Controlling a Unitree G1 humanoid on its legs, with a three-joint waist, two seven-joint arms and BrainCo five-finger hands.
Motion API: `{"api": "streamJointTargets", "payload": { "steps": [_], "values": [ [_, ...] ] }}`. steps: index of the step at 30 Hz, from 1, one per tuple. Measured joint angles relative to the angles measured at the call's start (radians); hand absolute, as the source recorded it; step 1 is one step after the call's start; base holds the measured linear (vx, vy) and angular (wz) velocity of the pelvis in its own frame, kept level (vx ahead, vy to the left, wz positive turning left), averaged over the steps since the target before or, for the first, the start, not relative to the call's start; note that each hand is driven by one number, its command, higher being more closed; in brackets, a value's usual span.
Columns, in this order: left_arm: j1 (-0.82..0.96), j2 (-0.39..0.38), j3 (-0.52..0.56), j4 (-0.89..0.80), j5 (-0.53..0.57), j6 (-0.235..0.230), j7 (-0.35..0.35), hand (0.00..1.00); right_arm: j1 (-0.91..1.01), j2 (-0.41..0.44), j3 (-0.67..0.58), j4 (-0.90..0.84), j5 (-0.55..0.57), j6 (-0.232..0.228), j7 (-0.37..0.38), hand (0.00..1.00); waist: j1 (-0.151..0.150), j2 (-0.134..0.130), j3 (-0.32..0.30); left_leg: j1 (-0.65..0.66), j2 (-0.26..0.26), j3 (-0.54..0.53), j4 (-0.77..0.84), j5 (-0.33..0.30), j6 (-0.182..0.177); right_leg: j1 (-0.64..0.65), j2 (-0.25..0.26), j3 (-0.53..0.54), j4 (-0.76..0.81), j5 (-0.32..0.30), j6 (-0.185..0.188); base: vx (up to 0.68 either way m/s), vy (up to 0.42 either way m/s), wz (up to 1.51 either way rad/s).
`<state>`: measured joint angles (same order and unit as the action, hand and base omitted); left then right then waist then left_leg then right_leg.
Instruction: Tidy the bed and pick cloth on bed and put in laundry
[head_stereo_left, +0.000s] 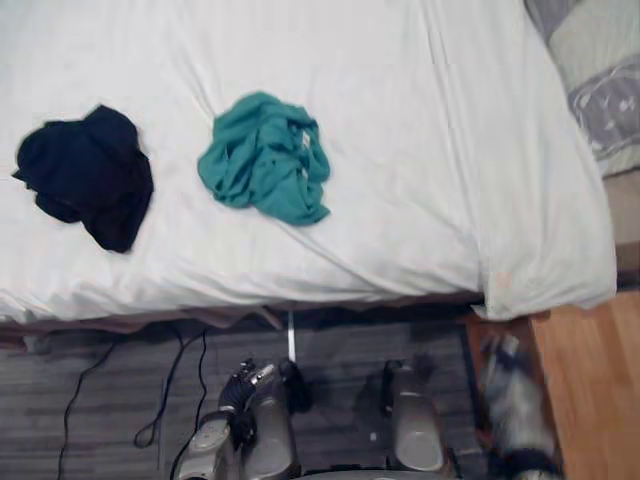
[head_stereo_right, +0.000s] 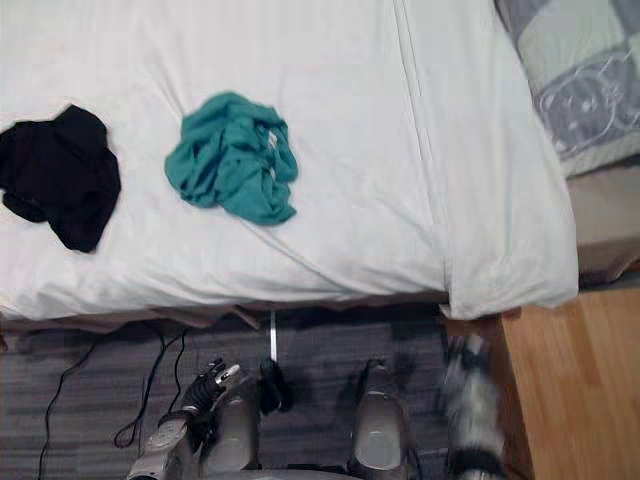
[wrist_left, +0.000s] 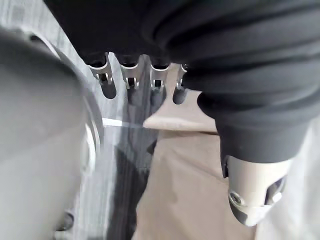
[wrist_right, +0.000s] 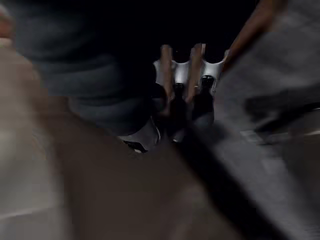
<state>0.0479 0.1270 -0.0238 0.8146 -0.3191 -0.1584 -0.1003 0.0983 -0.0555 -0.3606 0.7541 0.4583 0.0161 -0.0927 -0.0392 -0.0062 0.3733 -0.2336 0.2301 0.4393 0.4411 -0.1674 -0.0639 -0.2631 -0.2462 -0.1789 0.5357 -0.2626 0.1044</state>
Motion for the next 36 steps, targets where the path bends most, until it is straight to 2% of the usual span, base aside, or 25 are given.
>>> {"api": "streamJointTargets", "payload": {
  "steps": [2,3,4,5,6,8,9,10,11,12,13,14,15,16,17,18,19,20,21,24,27,30,32,33,36],
  "values": [
    [-0.001,-0.027,0.031,0.017,0.014,0.006,-0.018,0.00,0.098,0.052,-0.010,0.106,-0.029,0.033,0.080,0.00,-0.009,-0.002,-0.030,0.014,0.014,0.012,0.034,0.014,0.014,0.069,-0.012,-0.031,-0.052,0.017,0.009,0.15,0.020,0.21],
    [0.000,-0.030,0.039,0.034,0.018,0.006,-0.028,0.00,0.116,0.052,-0.023,0.123,-0.057,0.032,0.103,0.00,-0.010,-0.010,-0.044,0.023,0.008,0.020,0.035,0.023,0.008,0.095,-0.027,-0.041,-0.080,0.031,0.014,0.08,0.033,0.12],
    [0.003,-0.030,0.058,0.063,0.020,0.004,-0.043,0.00,0.130,0.053,-0.032,0.135,-0.099,0.027,0.132,0.00,-0.011,-0.029,-0.070,0.028,0.020,0.034,0.063,0.009,0.027,0.126,-0.044,-0.046,-0.123,0.051,0.022,0.10,0.044,-0.11],
    [0.014,-0.023,0.089,0.087,0.020,-0.001,-0.056,0.00,0.128,0.039,-0.030,0.145,-0.134,0.006,0.160,0.00,-0.008,-0.036,-0.101,0.045,0.089,0.023,0.068,-0.010,0.048,0.165,-0.049,-0.042,-0.160,0.070,0.028,0.09,0.068,-0.17],
    [0.015,-0.023,0.098,0.103,0.019,-0.003,-0.061,0.00,0.122,0.028,-0.028,0.156,-0.155,-0.008,0.176,0.00,-0.010,-0.045,-0.112,0.050,0.127,0.002,0.064,-0.008,0.045,0.181,-0.057,-0.041,-0.175,0.075,0.038,0.08,0.116,-0.16],
    [0.013,-0.028,0.092,0.133,0.016,-0.005,-0.076,0.00,0.072,-0.018,0.000,0.191,-0.195,-0.034,0.222,0.00,-0.012,-0.029,-0.140,0.051,0.230,-0.111,0.025,0.020,0.026,0.216,-0.097,-0.029,-0.198,0.095,0.087,0.04,0.312,0.00],
    [0.013,-0.030,0.091,0.140,0.014,-0.005,-0.075,0.00,0.056,-0.031,0.017,0.203,-0.194,-0.040,0.230,0.00,-0.012,-0.023,-0.145,0.057,0.243,-0.136,0.014,0.034,0.027,0.223,-0.106,-0.024,-0.207,0.097,0.110,0.01,0.523,-0.08],
    [0.010,-0.033,0.076,0.150,0.006,-0.004,-0.071,0.00,0.032,-0.057,0.047,0.216,-0.195,-0.039,0.250,0.00,-0.014,-0.012,-0.151,0.077,0.244,-0.148,0.001,0.053,0.000,0.225,-0.132,-0.003,-0.218,0.096,0.146,-0.02,0.692,-0.21],
    [0.017,-0.045,0.036,0.176,-0.004,-0.001,-0.072,0.00,0.014,-0.093,0.080,0.224,-0.197,-0.037,0.268,0.00,-0.022,0.031,-0.172,0.114,0.228,-0.119,-0.035,0.061,-0.086,0.227,-0.153,0.022,-0.232,0.103,0.149,-0.03,0.676,-0.23],
    [0.020,-0.037,0.023,0.179,-0.010,0.002,-0.074,0.00,-0.004,-0.088,0.086,0.243,-0.204,-0.039,0.270,0.00,-0.029,0.020,-0.173,0.120,0.220,-0.109,-0.014,0.050,-0.194,0.235,-0.184,0.032,-0.238,0.115,0.157,0.00,0.685,-0.14],
    [0.000,0.009,0.015,0.188,-0.026,0.010,-0.069,0.00,-0.012,-0.046,0.086,0.263,-0.230,-0.056,0.246,0.00,-0.030,-0.044,-0.179,0.120,0.157,-0.080,0.014,0.016,-0.173,0.239,-0.241,0.044,-0.252,0.174,0.138,0.04,0.573,-0.18],
    [-0.004,0.039,0.017,0.186,-0.022,0.028,-0.063,0.00,-0.026,-0.050,0.104,0.291,-0.253,-0.057,0.248,0.00,-0.009,-0.062,-0.185,0.130,0.152,-0.048,0.021,-0.004,-0.155,0.235,-0.248,-0.009,-0.287,0.315,0.037,0.05,0.501,-0.34],
    [0.000,0.042,0.020,0.184,-0.022,0.034,-0.059,0.00,-0.031,-0.057,0.115,0.303,-0.263,-0.054,0.249,0.00,0.006,-0.052,-0.182,0.149,0.156,-0.023,0.004,-0.005,-0.152,0.229,-0.244,-0.058,-0.300,0.368,-0.020,0.06,0.472,-0.75],
    [0.015,0.047,0.026,0.164,-0.021,0.042,-0.048,0.00,-0.044,-0.069,0.159,0.321,-0.280,-0.051,0.257,0.00,0.029,-0.058,-0.186,0.191,0.159,0.021,-0.040,0.007,-0.139,0.217,-0.224,-0.167,-0.287,0.385,-0.046,0.06,0.345,-0.72],
    [0.027,0.047,0.026,0.156,-0.021,0.045,-0.047,0.00,-0.044,-0.071,0.180,0.323,-0.286,-0.049,0.275,0.00,0.031,-0.059,-0.187,0.215,0.162,0.038,-0.074,0.018,-0.133,0.216,-0.186,-0.223,-0.273,0.362,-0.019,0.07,0.372,-0.62],
    [0.037,0.046,0.010,0.156,-0.016,0.055,-0.048,0.00,-0.045,-0.064,0.211,0.318,-0.291,-0.052,0.310,0.00,0.024,-0.057,-0.189,0.246,0.158,0.060,-0.150,0.053,-0.123,0.224,-0.083,-0.276,-0.259,0.277,0.023,0.07,0.299,-0.19],
    [0.027,0.045,-0.024,0.159,-0.001,0.070,-0.049,0.00,-0.044,-0.048,0.236,0.303,-0.288,-0.051,0.323,0.00,0.013,-0.050,-0.190,0.257,0.141,0.062,-0.227,0.100,-0.112,0.224,0.029,-0.253,-0.272,0.193,0.023,0.05,0.274,0.21],
    [0.012,0.043,-0.056,0.160,0.015,0.077,-0.050,0.00,-0.039,-0.048,0.248,0.273,-0.279,-0.051,0.332,0.00,-0.006,-0.049,-0.190,0.252,0.113,0.049,-0.294,0.141,-0.097,0.228,0.126,-0.187,-0.327,0.128,-0.004,0.01,0.186,1.01],
    [-0.014,0.026,-0.101,0.169,0.029,0.089,-0.050,0.00,-0.034,-0.059,0.261,0.256,-0.274,-0.050,0.334,0.00,-0.041,-0.032,-0.188,0.240,0.069,0.001,-0.367,0.191,-0.070,0.267,0.192,-0.017,-0.421,0.129,-0.009,-0.02,0.115,1.34],
    [-0.027,-0.034,-0.151,0.168,0.059,0.095,-0.048,0.00,-0.020,-0.074,0.263,0.253,-0.245,-0.056,0.331,0.00,-0.054,0.009,-0.185,0.271,0.006,-0.032,-0.439,0.237,-0.044,0.302,0.171,0.024,-0.402,0.117,-0.032,0.07,0.095,0.88],
    [-0.015,-0.037,-0.145,0.178,0.096,0.094,-0.026,0.00,-0.037,-0.082,0.303,0.252,-0.234,-0.095,0.334,0.00,-0.046,0.026,-0.194,0.273,-0.006,-0.030,-0.431,0.244,-0.035,0.315,0.156,-0.005,-0.385,0.105,-0.038,0.07,0.019,0.30],
    [-0.022,-0.024,-0.125,0.172,0.076,0.067,-0.032,0.00,-0.076,-0.058,0.332,0.292,-0.279,-0.097,0.335,0.00,-0.022,0.014,-0.185,0.142,0.016,-0.031,-0.140,0.243,-0.036,0.331,0.109,-0.005,-0.379,0.083,-0.037,-0.03,-0.045,0.20],
    [-0.018,-0.032,-0.092,0.168,0.090,0.030,-0.081,0.00,-0.095,-0.073,0.371,0.300,-0.334,-0.096,0.310,0.00,0.004,0.056,-0.168,0.051,0.115,-0.052,0.159,0.232,-0.047,0.401,0.121,0.018,-0.402,0.087,-0.043,-0.05,-0.005,-0.41],
    [-0.008,-0.035,-0.090,0.169,0.096,0.022,-0.090,0.00,-0.102,-0.074,0.367,0.305,-0.333,-0.095,0.304,0.00,0.003,0.067,-0.168,0.067,0.121,-0.056,0.163,0.211,-0.043,0.413,0.120,0.030,-0.400,0.086,-0.042,-0.01,0.059,-0.77],
    [0.013,-0.038,-0.090,0.180,0.094,0.022,-0.097,0.00,-0.112,-0.075,0.367,0.311,-0.331,-0.098,0.290,0.00,-0.006,0.081,-0.178,0.163,0.081,-0.071,-0.159,0.243,-0.020,0.377,0.126,0.110,-0.390,0.093,-0.028,0.04,0.118,-0.85]
  ]
}}
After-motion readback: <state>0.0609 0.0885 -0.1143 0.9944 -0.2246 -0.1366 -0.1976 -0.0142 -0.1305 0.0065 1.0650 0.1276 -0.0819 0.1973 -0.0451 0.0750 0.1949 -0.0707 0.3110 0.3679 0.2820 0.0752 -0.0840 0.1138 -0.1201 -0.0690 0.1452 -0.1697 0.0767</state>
